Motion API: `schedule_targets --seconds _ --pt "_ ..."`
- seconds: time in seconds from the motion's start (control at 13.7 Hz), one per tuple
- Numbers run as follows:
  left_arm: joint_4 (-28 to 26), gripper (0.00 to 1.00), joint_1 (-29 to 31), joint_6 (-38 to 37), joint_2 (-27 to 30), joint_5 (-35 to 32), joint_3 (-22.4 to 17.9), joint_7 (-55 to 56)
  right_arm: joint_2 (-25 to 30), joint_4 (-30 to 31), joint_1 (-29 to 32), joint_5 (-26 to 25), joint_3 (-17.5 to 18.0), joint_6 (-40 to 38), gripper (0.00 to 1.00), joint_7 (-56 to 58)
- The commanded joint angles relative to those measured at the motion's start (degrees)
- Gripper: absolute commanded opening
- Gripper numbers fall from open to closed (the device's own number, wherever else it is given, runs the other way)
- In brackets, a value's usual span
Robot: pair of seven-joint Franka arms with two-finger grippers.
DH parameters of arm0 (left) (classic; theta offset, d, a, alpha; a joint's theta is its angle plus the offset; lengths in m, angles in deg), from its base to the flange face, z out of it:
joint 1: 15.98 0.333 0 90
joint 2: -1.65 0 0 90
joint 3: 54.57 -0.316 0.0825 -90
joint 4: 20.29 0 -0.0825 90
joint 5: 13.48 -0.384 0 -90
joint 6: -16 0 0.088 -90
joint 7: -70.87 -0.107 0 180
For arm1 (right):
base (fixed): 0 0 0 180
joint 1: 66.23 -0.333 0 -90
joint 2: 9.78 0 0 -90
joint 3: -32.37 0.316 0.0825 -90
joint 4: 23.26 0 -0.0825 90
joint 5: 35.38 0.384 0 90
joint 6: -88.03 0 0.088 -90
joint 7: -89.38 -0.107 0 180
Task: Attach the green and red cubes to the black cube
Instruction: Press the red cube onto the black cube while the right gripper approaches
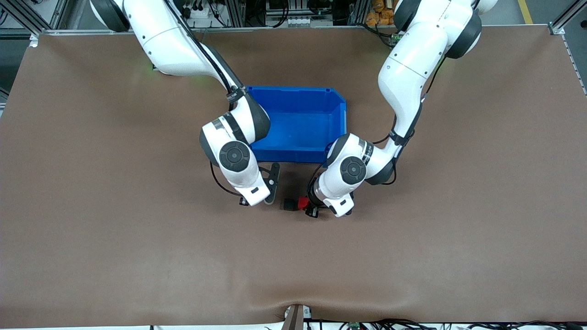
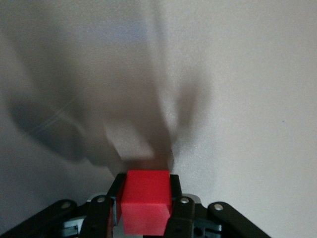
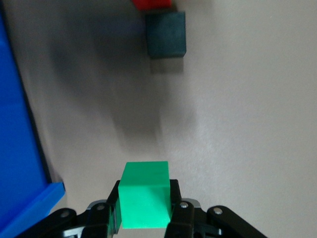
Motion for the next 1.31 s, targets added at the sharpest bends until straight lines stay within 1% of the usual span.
schedule_targets --seconds 0.0,0.22,0.51,0.58,0.66,0.73,0.8,0.87,0.95,1.17,1.24 --pt "2.0 0.11 -0.6 0.5 -1.5 0.6 -0.2 2.3 -3.9 -6.0 -0.8 -1.0 -0.7 -1.4 0.00 -1.7" --pt "2.8 0.13 -0.9 0.6 -2.1 0.6 -0.1 2.3 -6.7 -9.6 -2.1 -1.4 -0.9 -1.3 0.00 -1.8" --pt "3.6 0.14 -1.0 0.6 -2.7 0.7 -0.1 2.3 -8.2 -11.4 -2.0 -1.3 -0.8 -1.2 0.00 -1.9" --pt "3.6 0.16 -1.0 0.7 -2.7 0.7 -0.1 2.2 -8.5 -11.6 -2.0 -1.3 -0.8 -1.2 0.00 -1.9" --pt "3.6 0.20 -0.9 0.7 -2.7 0.7 -0.1 2.1 -8.8 -12.0 -2.0 -1.3 -0.8 -1.2 0.00 -2.0" --pt "3.8 0.44 -0.9 0.9 -2.8 0.7 -0.1 1.9 -9.0 -12.1 -2.1 -1.3 -0.8 -1.2 0.00 -2.1" --pt "4.0 0.72 -1.0 1.7 -2.9 0.7 -0.1 2.1 -9.4 -12.7 -2.1 -1.3 -0.8 -1.2 0.00 -2.1" --pt "3.9 0.92 -1.0 1.9 -2.9 0.7 -0.1 2.1 -9.8 -13.3 -2.1 -1.3 -0.8 -1.2 0.00 -2.1" --pt "3.9 1.00 -1.0 1.9 -2.8 0.7 -0.2 1.7 -10.2 -13.5 -2.1 -1.3 -0.8 -1.1 0.00 -2.3" --pt "3.5 1.00 -0.2 0.9 -1.5 0.3 -0.2 1.6 -11.0 -13.6 -2.8 -1.2 -0.8 0.9 0.00 -4.5" --pt "3.5 1.00 0.4 -1.4 -0.8 0.1 -0.4 1.0 -11.3 -13.6 -2.8 -1.3 -0.8 1.8 0.00 -4.5"
